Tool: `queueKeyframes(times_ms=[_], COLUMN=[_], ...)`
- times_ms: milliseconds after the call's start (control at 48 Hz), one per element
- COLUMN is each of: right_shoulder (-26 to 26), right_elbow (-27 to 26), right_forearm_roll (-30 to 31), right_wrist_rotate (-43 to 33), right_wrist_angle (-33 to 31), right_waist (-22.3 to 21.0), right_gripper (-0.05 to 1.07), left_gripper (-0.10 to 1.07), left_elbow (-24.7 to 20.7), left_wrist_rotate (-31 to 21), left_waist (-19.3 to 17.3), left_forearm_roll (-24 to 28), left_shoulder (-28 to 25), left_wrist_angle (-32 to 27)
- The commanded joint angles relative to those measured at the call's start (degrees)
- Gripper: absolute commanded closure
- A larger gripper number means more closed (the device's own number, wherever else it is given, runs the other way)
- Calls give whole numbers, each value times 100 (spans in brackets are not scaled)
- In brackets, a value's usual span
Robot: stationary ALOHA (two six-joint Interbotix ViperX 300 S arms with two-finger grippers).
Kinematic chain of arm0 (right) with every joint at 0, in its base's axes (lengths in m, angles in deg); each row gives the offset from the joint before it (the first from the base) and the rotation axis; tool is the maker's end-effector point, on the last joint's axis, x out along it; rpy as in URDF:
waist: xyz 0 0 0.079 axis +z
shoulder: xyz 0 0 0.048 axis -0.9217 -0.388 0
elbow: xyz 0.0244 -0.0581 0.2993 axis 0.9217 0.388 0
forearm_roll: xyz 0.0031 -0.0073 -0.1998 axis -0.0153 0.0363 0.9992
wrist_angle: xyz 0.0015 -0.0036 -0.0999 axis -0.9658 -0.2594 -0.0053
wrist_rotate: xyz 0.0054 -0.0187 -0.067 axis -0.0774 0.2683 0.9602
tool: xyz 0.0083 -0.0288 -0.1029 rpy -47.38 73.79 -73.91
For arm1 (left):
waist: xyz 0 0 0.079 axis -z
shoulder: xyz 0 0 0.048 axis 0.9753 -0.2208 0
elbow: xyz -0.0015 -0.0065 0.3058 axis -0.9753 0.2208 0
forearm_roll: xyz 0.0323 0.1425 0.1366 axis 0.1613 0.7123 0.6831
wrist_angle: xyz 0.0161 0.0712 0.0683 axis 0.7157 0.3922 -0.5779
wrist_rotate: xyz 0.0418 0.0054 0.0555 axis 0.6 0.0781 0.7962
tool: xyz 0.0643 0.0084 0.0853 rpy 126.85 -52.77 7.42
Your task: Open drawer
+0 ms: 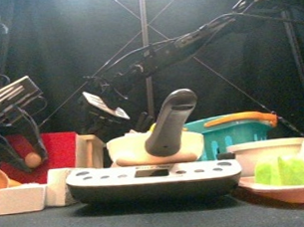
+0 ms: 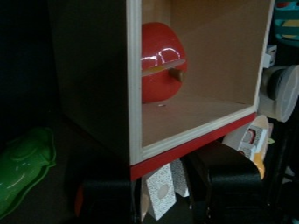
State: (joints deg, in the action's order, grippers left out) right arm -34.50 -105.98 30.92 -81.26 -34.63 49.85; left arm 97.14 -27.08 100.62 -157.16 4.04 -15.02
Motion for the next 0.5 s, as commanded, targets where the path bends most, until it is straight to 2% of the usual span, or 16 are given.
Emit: queueKeyframes(times_ms=[0, 188, 479], right_shoulder=[132, 132, 132], right_elbow=[-105, -114, -141], right_forearm_roll=[0, 18, 18], right_wrist_rotate=[9, 9, 18], right_wrist_angle=[-26, -26, -26], right_waist=[-18, -18, -18], right_gripper=[97, 97, 97], left_gripper=[26, 10, 8], left_elbow=[-97, -97, -97], left_wrist_rotate=[-9, -9, 18], left_waist=[70, 70, 70], left_forearm_roll=[9, 149, 483], left_shoulder=[9, 97, 281], left_wrist_angle=[-62, -62, 26])
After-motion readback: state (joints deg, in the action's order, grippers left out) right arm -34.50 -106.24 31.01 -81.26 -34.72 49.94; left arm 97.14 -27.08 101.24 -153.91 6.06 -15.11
